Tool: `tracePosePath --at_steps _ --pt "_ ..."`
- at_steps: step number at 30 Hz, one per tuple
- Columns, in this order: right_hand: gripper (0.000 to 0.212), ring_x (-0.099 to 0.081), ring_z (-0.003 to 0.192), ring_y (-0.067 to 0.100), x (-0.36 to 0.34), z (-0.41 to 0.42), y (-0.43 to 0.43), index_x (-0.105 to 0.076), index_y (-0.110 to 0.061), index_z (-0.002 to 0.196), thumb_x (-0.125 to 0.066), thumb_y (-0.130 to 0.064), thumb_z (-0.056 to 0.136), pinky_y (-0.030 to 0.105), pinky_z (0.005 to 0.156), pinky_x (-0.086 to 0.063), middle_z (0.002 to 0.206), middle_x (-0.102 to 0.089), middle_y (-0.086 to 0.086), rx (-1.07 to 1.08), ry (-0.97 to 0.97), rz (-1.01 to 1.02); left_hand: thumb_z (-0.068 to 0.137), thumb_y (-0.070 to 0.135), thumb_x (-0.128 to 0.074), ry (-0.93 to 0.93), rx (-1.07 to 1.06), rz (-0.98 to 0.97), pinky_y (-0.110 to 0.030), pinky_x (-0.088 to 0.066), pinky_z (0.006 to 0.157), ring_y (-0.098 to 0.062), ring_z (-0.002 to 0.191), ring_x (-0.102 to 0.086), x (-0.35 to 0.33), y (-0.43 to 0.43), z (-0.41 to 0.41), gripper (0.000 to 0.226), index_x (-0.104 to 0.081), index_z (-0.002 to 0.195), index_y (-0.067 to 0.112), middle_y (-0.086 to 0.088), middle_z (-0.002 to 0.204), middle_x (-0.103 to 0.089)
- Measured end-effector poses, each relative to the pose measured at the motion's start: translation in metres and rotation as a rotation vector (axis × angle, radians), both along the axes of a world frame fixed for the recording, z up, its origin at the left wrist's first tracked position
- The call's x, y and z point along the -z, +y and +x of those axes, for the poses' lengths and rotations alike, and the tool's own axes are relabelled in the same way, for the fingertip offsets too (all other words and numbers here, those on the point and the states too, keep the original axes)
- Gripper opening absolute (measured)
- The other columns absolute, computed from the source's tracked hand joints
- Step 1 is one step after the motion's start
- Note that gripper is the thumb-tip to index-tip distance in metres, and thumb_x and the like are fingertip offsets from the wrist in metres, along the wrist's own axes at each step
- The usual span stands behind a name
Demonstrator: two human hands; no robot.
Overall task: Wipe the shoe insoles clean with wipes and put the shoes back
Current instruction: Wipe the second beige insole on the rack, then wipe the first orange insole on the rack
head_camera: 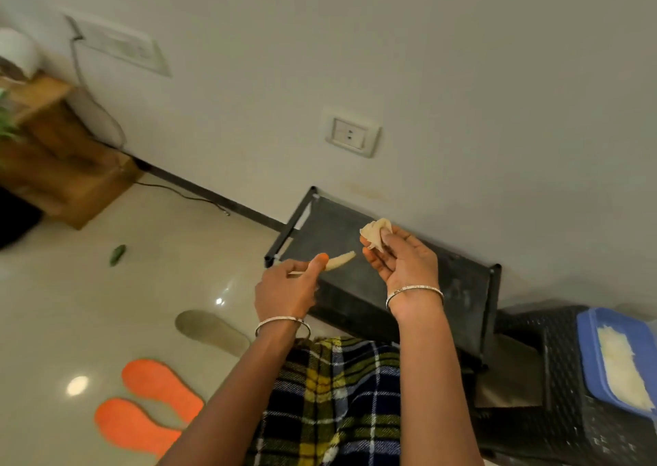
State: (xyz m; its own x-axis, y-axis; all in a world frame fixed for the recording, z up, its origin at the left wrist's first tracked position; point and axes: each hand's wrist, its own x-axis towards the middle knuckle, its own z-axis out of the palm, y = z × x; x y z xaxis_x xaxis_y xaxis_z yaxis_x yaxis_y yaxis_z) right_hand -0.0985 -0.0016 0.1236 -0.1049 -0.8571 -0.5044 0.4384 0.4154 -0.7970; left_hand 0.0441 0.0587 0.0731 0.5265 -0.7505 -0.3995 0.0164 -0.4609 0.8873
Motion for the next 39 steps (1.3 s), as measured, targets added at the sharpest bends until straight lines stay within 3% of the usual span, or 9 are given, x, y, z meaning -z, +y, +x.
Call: tracePosePath --at_steps 5,9,12,15,19,24,29,34,39 --pt "0.011 -0.073 0.087 0.029 -0.014 0.066 0.028 -0.070 -0.003 0.099 -0.065 0.002 0.090 0.034 0.073 -0.062 0.097 -0.073 0.018 -0.124 0.032 0.048 0.073 0.021 -0.082 0.179 -0.188 0.031 -0.041 -0.062 0.069 -0.019 0.073 -0.074 -0.008 0.043 0.083 0.016 -0.074 0.088 0.018 -0.008 0.083 -0.074" --pt "0.009 -0.069 0.077 0.023 -0.003 0.126 0.050 -0.069 -0.005 0.088 -0.064 0.003 0.090 0.037 0.077 -0.059 0.086 -0.071 0.014 -0.216 0.069 0.095 0.075 0.001 -0.074 0.231 -0.311 0.028 -0.039 -0.061 0.070 -0.023 0.076 -0.072 0.011 0.077 0.143 0.027 -0.073 0.099 0.014 -0.013 0.082 -0.072" --pt "0.007 -0.067 0.079 0.025 0.011 0.172 0.061 -0.069 -0.005 0.092 -0.064 -0.001 0.091 0.037 0.078 -0.056 0.088 -0.070 0.015 -0.308 0.120 0.149 0.074 -0.010 -0.068 0.297 -0.396 0.023 -0.040 -0.061 0.069 -0.027 0.074 -0.068 0.027 0.096 0.182 0.040 -0.067 0.107 0.013 -0.018 0.082 -0.069" --pt "0.012 -0.067 0.083 0.029 0.025 0.213 0.070 -0.066 0.000 0.104 -0.061 -0.002 0.093 0.037 0.075 -0.056 0.093 -0.069 0.019 -0.371 0.114 0.207 0.074 -0.012 -0.068 0.343 -0.477 0.040 -0.043 -0.060 0.069 -0.033 0.079 -0.068 0.053 0.111 0.214 0.053 -0.055 0.117 0.016 -0.025 0.092 -0.066" --pt "0.008 -0.066 0.077 0.027 0.040 0.248 0.078 -0.063 -0.002 0.101 -0.058 -0.005 0.096 0.039 0.079 -0.056 0.091 -0.068 0.019 -0.435 0.014 0.279 0.072 -0.011 -0.071 0.429 -0.596 0.080 -0.042 -0.059 0.064 -0.036 0.088 -0.068 0.091 0.132 0.248 0.071 -0.042 0.127 0.025 -0.026 0.107 -0.063" --pt "0.020 -0.066 0.090 0.029 0.064 0.271 0.078 -0.063 -0.001 0.108 -0.066 -0.012 0.092 0.037 0.085 -0.057 0.103 -0.068 0.020 -0.433 -0.153 0.386 0.075 -0.011 -0.071 0.493 -0.701 0.180 -0.040 -0.056 0.064 -0.033 0.092 -0.066 0.133 0.152 0.275 0.073 -0.039 0.137 0.011 -0.019 0.095 -0.064" --pt "0.024 -0.067 0.084 0.027 0.103 0.276 0.063 -0.063 0.001 0.105 -0.073 -0.001 0.083 0.032 0.064 -0.062 0.104 -0.067 0.021 -0.503 -0.038 0.463 0.079 -0.009 -0.071 0.544 -0.740 0.263 -0.032 -0.048 0.056 -0.028 0.087 -0.063 0.179 0.144 0.276 0.064 -0.047 0.137 0.005 -0.027 0.116 -0.063" --pt "0.016 -0.069 0.080 0.019 0.141 0.289 0.040 -0.066 -0.007 0.100 -0.073 -0.005 0.086 0.028 0.070 -0.061 0.093 -0.071 0.012 -0.669 0.118 0.463 0.081 -0.010 -0.068 0.559 -0.778 0.335 -0.030 -0.048 0.055 -0.026 0.081 -0.062 0.236 0.132 0.274 0.050 -0.058 0.127 0.006 -0.019 0.108 -0.066" --pt "0.029 -0.066 0.079 0.017 0.164 0.319 0.012 -0.068 -0.005 0.108 -0.079 -0.006 0.081 0.022 0.060 -0.056 0.098 -0.070 0.012 -0.787 0.282 0.358 0.082 -0.010 -0.066 0.531 -0.830 0.403 -0.032 -0.052 0.063 -0.029 0.086 -0.063 0.297 0.122 0.277 0.048 -0.059 0.127 0.006 -0.020 0.111 -0.066"
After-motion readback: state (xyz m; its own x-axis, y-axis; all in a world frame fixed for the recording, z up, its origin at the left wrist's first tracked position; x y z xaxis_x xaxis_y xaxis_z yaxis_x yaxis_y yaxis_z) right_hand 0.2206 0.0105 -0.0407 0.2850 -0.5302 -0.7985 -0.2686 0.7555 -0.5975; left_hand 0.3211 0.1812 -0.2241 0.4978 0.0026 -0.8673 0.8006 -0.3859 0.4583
